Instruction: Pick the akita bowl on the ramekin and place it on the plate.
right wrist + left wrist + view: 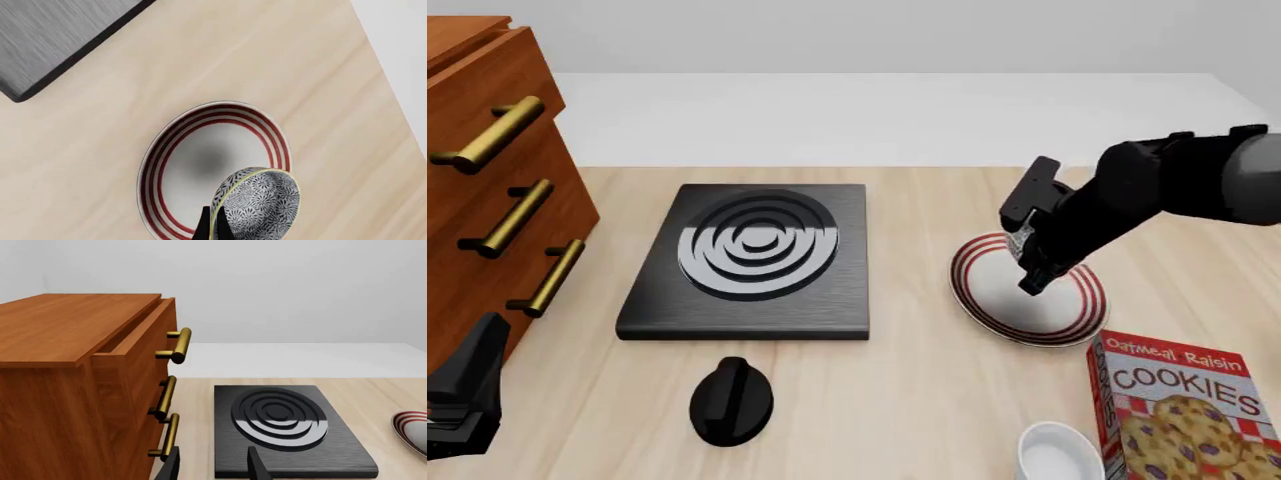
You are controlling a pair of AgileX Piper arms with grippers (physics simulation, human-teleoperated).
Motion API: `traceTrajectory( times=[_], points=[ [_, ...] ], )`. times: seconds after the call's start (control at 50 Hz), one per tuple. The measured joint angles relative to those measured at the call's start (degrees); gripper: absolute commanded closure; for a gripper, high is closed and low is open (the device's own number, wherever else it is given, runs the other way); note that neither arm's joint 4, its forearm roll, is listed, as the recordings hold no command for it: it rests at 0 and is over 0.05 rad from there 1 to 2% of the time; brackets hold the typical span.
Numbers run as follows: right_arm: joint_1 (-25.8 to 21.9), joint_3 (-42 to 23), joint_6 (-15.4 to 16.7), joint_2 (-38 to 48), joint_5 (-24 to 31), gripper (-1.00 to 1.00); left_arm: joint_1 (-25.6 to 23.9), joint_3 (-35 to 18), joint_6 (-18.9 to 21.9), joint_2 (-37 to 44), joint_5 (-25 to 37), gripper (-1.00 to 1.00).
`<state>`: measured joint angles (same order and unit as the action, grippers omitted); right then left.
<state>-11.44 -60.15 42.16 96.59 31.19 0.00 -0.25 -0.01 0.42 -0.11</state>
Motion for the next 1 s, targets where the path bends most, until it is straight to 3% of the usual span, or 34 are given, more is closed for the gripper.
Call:
traceTrajectory(
  times=[0.98,1.0],
  points=[
    [-2.09,2.35,-2.67,5.77,-5.55,1.0,0.0,0.0,0.0,0.0,0.0,-1.0],
    [-2.13,2.34,-2.69,5.84,-5.64,-1.0,0.0,0.0,0.0,0.0,0.0,-1.0]
  ],
)
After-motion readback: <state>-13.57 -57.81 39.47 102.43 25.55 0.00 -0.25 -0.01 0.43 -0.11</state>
